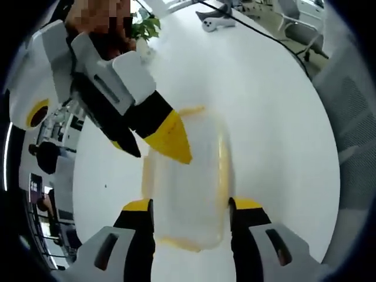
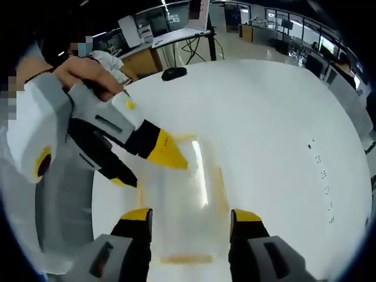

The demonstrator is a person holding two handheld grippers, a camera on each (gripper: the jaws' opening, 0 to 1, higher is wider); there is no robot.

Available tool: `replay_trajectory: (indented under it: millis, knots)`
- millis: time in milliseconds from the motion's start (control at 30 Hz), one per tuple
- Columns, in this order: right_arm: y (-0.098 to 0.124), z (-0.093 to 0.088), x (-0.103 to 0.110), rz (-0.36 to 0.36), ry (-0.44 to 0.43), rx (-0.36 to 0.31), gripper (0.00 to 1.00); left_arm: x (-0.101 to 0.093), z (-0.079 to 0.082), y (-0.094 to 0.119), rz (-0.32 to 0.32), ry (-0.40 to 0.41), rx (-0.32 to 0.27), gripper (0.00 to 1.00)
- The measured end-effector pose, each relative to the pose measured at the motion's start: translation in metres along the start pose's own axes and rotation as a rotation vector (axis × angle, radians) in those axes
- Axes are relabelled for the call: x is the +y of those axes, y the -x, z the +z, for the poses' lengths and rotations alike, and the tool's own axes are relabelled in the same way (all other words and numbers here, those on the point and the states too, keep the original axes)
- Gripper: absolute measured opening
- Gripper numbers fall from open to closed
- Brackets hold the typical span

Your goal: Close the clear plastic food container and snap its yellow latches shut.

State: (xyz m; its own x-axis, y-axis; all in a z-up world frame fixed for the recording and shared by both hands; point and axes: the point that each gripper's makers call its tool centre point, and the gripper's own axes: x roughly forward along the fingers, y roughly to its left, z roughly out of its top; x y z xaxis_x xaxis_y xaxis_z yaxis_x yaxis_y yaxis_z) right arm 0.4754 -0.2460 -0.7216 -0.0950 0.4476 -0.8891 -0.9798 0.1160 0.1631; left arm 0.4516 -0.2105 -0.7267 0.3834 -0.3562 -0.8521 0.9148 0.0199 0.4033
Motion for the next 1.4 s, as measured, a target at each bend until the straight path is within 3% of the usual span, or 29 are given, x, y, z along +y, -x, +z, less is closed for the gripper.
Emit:
replay_trajectory:
  millis: [133,233,467,700,800,1067,1400]
  knots:
    - [0.000,-0.005,0.004,-0.015,0.030,0.013,0.58,-0.002,-0.008,0.002,-0.041,0.044,0.024,0.53]
    - [0.000,-0.010,0.005,-0.040,0.059,0.035,0.60,-0.005,-0.009,0.003,-0.055,0.021,0.027,0.54]
    - [0.000,-0.021,0.010,-0.082,0.098,0.066,0.68,0.001,-0.012,0.008,-0.057,0.031,0.019,0.60]
    - [0.000,-0.026,0.014,-0.114,0.115,0.054,0.75,0.012,-0.025,0.009,-0.064,0.066,0.030,0.68]
    - [0.002,-0.023,0.017,-0.130,0.103,0.026,0.74,0.013,-0.029,0.005,-0.072,0.080,0.031,0.74]
    - [-0.007,-0.039,0.019,-0.147,0.119,0.049,0.77,0.012,-0.033,-0.004,-0.102,0.082,0.039,0.83]
    - [-0.018,-0.047,0.011,-0.169,0.125,0.071,0.81,0.007,-0.039,-0.022,-0.129,0.059,0.081,0.85]
